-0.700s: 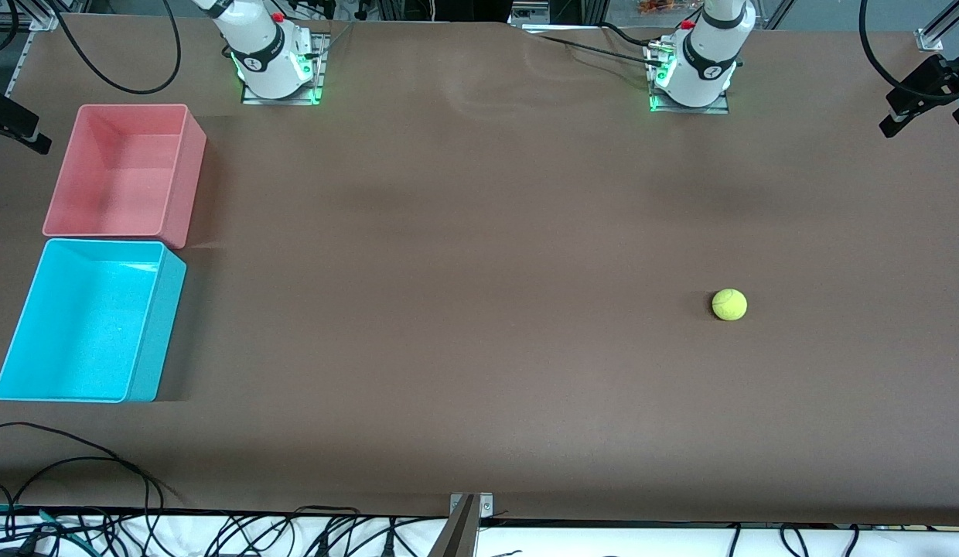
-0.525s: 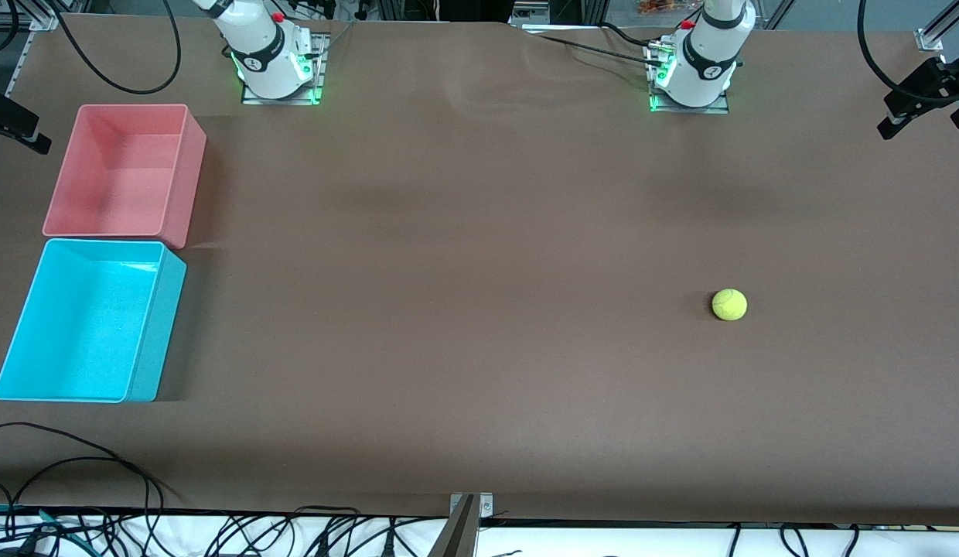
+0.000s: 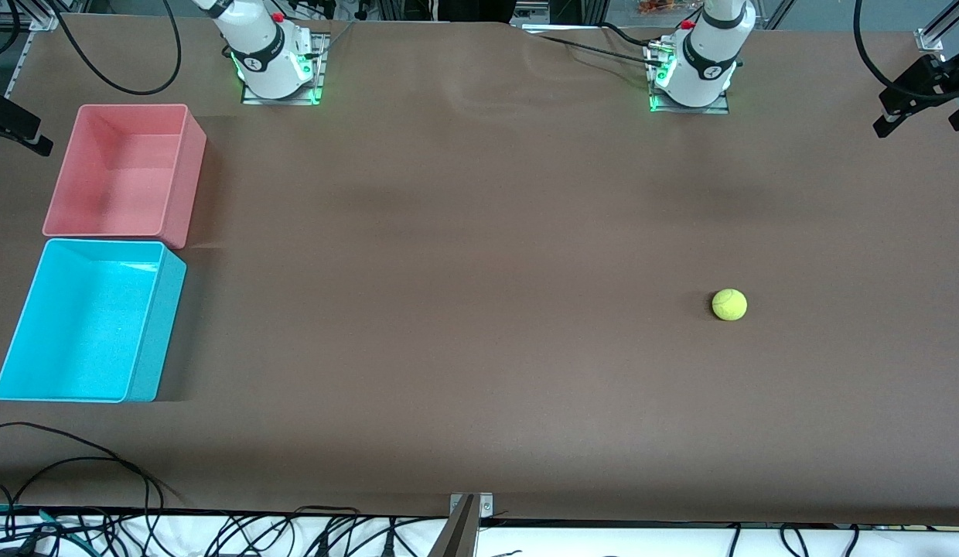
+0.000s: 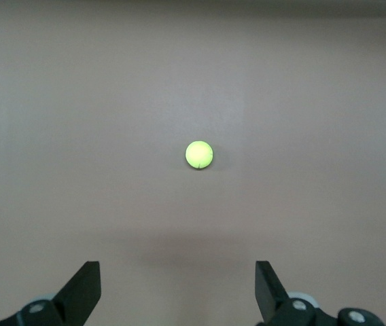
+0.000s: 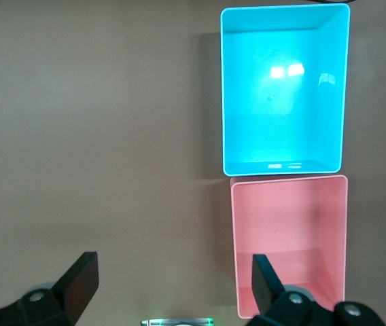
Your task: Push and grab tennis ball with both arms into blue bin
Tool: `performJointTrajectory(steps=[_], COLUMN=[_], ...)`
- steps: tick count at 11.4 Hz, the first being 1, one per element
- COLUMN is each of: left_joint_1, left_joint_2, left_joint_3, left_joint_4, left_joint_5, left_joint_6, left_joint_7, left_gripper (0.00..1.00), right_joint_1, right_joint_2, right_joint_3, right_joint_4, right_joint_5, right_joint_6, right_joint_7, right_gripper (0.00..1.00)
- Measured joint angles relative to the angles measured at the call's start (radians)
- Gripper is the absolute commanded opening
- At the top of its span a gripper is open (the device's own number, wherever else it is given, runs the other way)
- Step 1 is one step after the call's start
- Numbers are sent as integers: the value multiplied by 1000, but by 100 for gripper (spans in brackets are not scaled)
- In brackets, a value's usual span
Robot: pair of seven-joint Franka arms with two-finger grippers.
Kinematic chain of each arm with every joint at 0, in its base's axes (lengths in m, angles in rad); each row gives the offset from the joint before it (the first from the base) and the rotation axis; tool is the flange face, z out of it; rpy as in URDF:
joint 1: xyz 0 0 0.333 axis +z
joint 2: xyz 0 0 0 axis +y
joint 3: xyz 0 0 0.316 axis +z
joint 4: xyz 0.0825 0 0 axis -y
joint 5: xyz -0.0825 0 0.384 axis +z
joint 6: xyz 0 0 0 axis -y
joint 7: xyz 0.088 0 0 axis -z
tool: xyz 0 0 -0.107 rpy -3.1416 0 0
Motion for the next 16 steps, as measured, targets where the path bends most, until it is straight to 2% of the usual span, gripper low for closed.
performJointTrajectory(steps=[3,12,16], left_joint_1=[1,3,2], left_joint_2=[0,0,67], left_joint_3=[2,8,4], left_joint_4=[0,20,19], left_joint_5=[0,0,0], left_joint_6=[-1,-31,-46], left_joint_7=[78,82,92], left_gripper=[100,100,100], right_joint_1=[0,0,0], right_joint_2=[0,0,0], right_joint_3=[0,0,0], right_joint_4=[0,0,0], right_joint_5=[0,0,0], right_joint_6=[0,-1,-1], right_joint_7=[0,0,0], right_gripper=[100,100,100])
